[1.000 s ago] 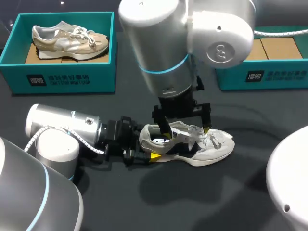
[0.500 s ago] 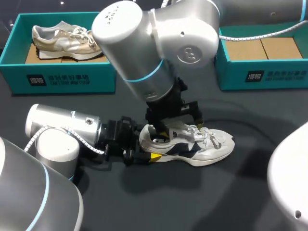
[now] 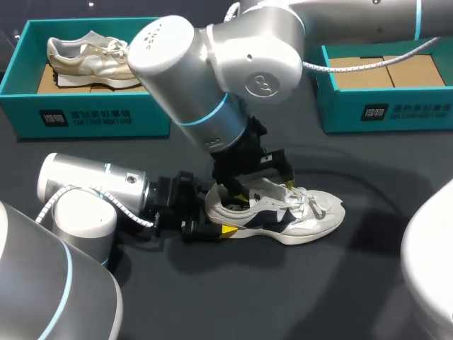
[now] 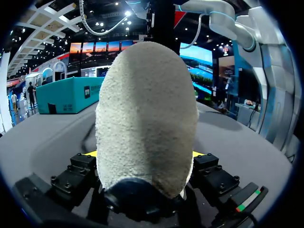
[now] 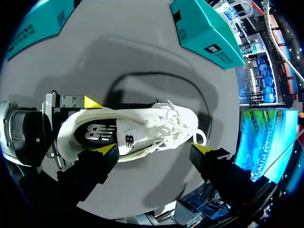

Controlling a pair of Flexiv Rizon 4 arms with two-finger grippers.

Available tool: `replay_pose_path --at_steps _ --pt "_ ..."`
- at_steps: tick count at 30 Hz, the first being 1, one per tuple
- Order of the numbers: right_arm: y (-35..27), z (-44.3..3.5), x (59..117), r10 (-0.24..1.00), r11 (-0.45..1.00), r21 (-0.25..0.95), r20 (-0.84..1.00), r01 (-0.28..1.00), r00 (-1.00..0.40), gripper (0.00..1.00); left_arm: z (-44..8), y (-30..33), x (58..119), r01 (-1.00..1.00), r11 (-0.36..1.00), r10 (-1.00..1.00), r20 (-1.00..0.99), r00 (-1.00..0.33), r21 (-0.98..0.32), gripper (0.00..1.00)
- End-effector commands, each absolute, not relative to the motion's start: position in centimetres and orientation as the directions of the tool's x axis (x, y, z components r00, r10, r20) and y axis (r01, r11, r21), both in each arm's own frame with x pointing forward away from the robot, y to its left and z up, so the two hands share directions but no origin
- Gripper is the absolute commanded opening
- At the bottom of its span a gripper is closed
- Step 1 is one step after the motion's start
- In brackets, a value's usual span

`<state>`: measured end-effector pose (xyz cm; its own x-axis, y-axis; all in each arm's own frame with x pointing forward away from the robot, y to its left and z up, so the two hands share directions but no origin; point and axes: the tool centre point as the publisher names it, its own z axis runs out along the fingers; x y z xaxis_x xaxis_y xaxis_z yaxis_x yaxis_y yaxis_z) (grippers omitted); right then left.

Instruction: Take the shoe out of the shoebox, open the shoe tongue, remove and reinsert the insole, then place the shoe into the shoebox

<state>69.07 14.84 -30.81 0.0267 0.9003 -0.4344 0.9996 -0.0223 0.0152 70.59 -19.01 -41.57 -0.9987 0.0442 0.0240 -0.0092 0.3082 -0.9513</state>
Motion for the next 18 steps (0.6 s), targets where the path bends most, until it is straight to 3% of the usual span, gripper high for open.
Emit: replay_pose_path --at_steps 1,18 --pt "15.6 -31.7 68.9 0.885 -0.046 0.028 -0.463 0.999 0.054 1.00 -41.7 -18.7 70.4 -0.008 0.310 0.042 0.022 -0.999 -0.951 0.00" --pt "15.7 -34.1 69.3 0.880 -0.027 0.030 -0.474 0.999 0.038 1.00 -41.7 -18.7 70.4 -0.008 0.310 0.042 0.022 -0.999 -0.951 0.00"
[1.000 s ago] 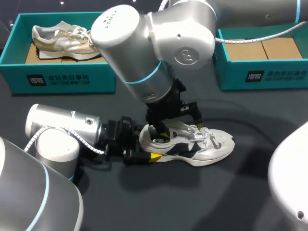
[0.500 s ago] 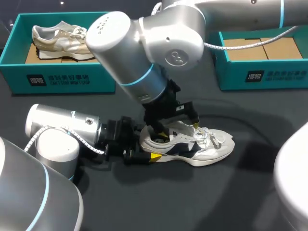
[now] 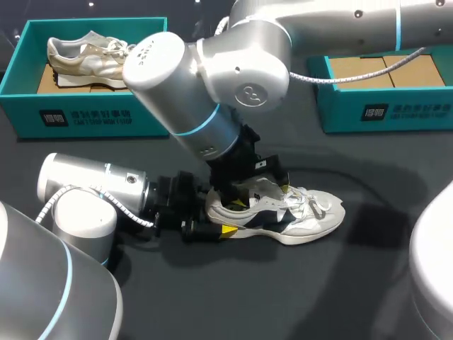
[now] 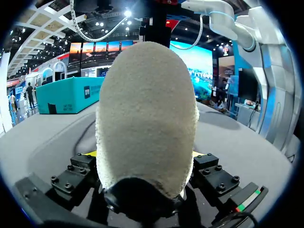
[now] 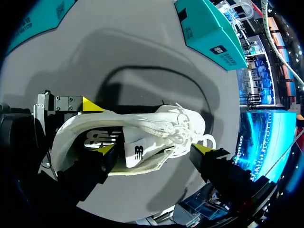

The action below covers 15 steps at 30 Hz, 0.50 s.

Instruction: Take the shoe out of the shoebox, open the shoe tongue, remove and reinsert the insole, then place the shoe into the shoebox

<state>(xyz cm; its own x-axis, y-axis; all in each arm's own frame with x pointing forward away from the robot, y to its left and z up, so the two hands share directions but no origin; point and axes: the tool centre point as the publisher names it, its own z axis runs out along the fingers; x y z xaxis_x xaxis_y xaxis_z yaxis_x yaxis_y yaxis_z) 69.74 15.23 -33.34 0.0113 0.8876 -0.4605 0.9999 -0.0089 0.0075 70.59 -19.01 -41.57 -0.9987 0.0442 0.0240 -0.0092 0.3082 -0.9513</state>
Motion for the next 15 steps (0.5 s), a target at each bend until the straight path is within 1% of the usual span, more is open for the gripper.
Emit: replay_pose_path --at_steps 1,15 --pt "15.7 -34.2 69.4 0.878 -0.026 0.032 -0.477 0.999 0.038 1.00 -41.7 -18.7 70.4 -0.008 0.310 0.042 0.022 -0.999 -0.951 0.00" --pt "13.6 -34.8 69.5 0.860 -0.049 0.042 -0.507 0.998 0.064 1.00 -41.7 -18.7 70.4 -0.008 0.310 0.042 0.022 -0.999 -0.951 0.00"
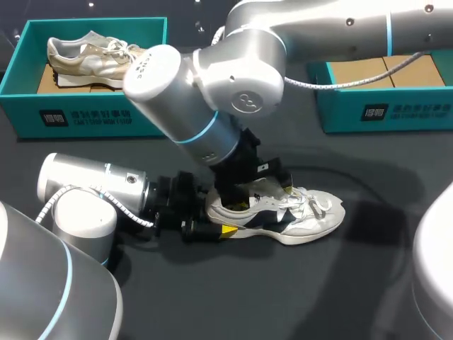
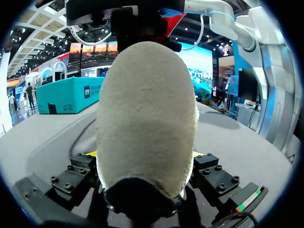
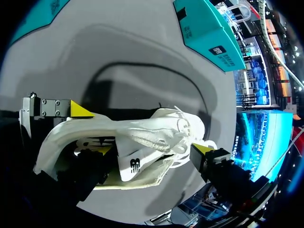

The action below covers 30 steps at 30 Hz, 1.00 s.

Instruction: Take the shoe out of the shoebox, open the shoe tongue, remove and reinsert the insole, then place the shoe into the shoebox

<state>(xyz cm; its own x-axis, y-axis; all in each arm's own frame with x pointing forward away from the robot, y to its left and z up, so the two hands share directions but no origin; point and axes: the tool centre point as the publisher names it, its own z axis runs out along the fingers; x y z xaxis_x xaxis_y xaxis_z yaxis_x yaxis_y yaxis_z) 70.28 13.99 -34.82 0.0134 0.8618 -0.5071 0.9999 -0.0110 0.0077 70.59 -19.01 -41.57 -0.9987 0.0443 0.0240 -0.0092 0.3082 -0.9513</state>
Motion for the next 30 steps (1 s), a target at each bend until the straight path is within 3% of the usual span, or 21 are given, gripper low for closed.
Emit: replay_pose_path --at_steps 1,10,12,14,15,17,23,25,27,30 --pt "13.5 -34.7 69.5 0.858 -0.052 0.044 -0.509 0.998 0.067 1.00 -41.7 -18.7 70.4 -0.008 0.310 0.042 0.022 -0.999 -0.951 0.00" --pt "11.5 -34.0 69.0 0.856 -0.093 0.041 -0.508 0.995 0.100 0.98 -41.7 -18.7 70.4 -0.008 0.310 0.042 0.022 -0.999 -0.951 0.00" --pt "11.1 -33.7 68.9 0.855 -0.097 0.040 -0.509 0.995 0.103 0.89 -41.7 -18.7 70.4 -0.008 0.310 0.042 0.022 -0.999 -0.951 0.00" --pt "10.9 -33.5 68.9 0.854 -0.100 0.036 -0.510 0.994 0.105 0.69 -41.7 -18.7 70.4 -0.008 0.310 0.042 0.022 -0.999 -0.951 0.00" --pt "10.7 -33.4 69.0 0.854 -0.101 0.036 -0.510 0.994 0.105 0.54 -41.7 -18.7 70.4 -0.008 0.310 0.042 0.022 -0.999 -0.951 0.00" --pt "10.5 -33.3 69.0 0.856 -0.102 0.031 -0.507 0.994 0.104 0.40 -41.7 -18.7 70.4 -0.008 0.310 0.042 0.022 -0.999 -0.951 0.00" --pt "10.3 -33.0 69.0 0.868 -0.089 0.005 -0.491 0.996 0.080 0.31 -41.7 -18.7 70.4 -0.008 0.310 0.042 0.022 -0.999 -0.951 0.00" --pt "10.2 -32.9 69.0 0.877 -0.086 -0.019 -0.476 0.996 0.067 0.22 -41.7 -18.7 70.4 -0.008 0.310 0.042 0.022 -0.999 -0.951 0.00" --pt "10.0 -32.8 69.0 0.890 -0.068 -0.042 -0.455 0.997 0.041 0.00 -41.7 -18.7 70.4 -0.008 0.310 0.042 0.022 -0.999 -0.951 0.00" --pt "9.7 -32.6 69.0 0.908 -0.011 -0.073 -0.417 0.997 -0.021 0.00 -41.7 -18.7 70.4 -0.008 0.310 0.042 0.022 -0.999 -0.951 0.00"
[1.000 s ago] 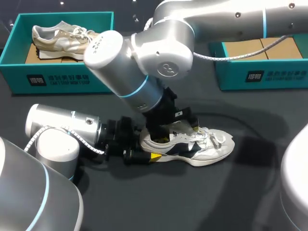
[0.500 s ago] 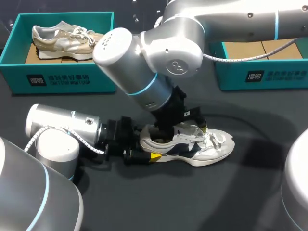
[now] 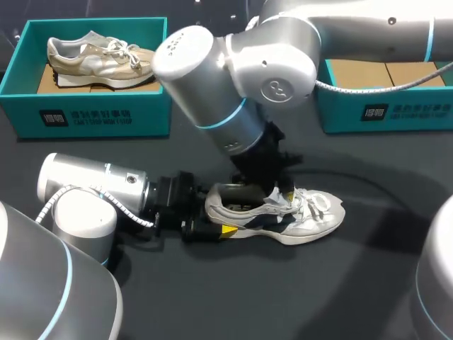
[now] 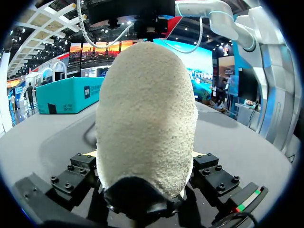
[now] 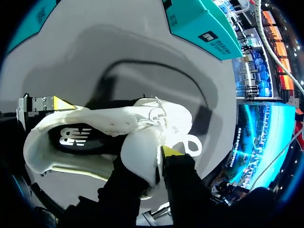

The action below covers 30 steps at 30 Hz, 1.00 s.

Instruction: Take the shoe out of the shoebox, open the shoe tongue, remove and reinsert the insole, then place the shoe into the shoebox

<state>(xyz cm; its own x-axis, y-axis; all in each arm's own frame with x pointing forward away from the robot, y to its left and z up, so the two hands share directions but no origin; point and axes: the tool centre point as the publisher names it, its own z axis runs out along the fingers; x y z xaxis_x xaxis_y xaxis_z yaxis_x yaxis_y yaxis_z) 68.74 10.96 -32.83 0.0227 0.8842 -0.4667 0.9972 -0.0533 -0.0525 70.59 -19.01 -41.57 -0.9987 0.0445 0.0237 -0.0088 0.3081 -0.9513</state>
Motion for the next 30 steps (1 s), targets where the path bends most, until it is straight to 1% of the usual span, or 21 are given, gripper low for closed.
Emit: replay_pose_path --at_steps 1,3,4,5,6,7,21,30 --pt "9.5 -32.5 69.0 0.913 0.006 -0.083 -0.407 0.997 -0.040 0.00 -41.7 -18.7 70.4 -0.008 0.310 0.042 0.022 -0.999 -0.951 0.00" --pt "9.0 -32.2 69.1 0.927 0.079 -0.079 -0.360 0.994 -0.102 0.00 -41.7 -18.7 70.4 -0.008 0.310 0.042 0.022 -0.999 -0.951 0.00" --pt "8.5 -32.0 69.2 0.938 0.142 -0.062 -0.310 0.988 -0.154 0.00 -41.7 -18.7 70.4 -0.008 0.310 0.042 0.022 -0.999 -0.951 0.00" --pt "8.1 -32.0 69.2 0.947 0.184 -0.080 -0.253 0.980 -0.199 0.00 -41.7 -18.7 70.4 -0.008 0.310 0.042 0.022 -0.999 -0.951 0.00" --pt "7.7 -32.0 69.2 0.957 0.093 -0.156 -0.260 0.983 -0.132 0.00 -41.7 -18.7 70.4 -0.008 0.310 0.042 0.022 -0.999 -0.951 0.00" --pt "7.5 -31.8 68.9 0.953 0.068 -0.158 -0.280 0.985 -0.111 0.00 -41.7 -18.7 70.4 -0.008 0.310 0.042 0.022 -0.999 -0.951 0.00" --pt "7.5 -31.8 68.9 0.953 0.068 -0.158 -0.280 0.985 -0.111 0.00 -41.7 -18.7 70.4 -0.008 0.310 0.042 0.022 -0.999 -0.951 0.00" --pt "3.1 -31.7 67.6 0.969 0.048 -0.187 -0.231 0.981 -0.091 0.00 -41.7 -18.7 70.4 -0.008 0.310 0.042 0.022 -0.999 -0.951 0.00"
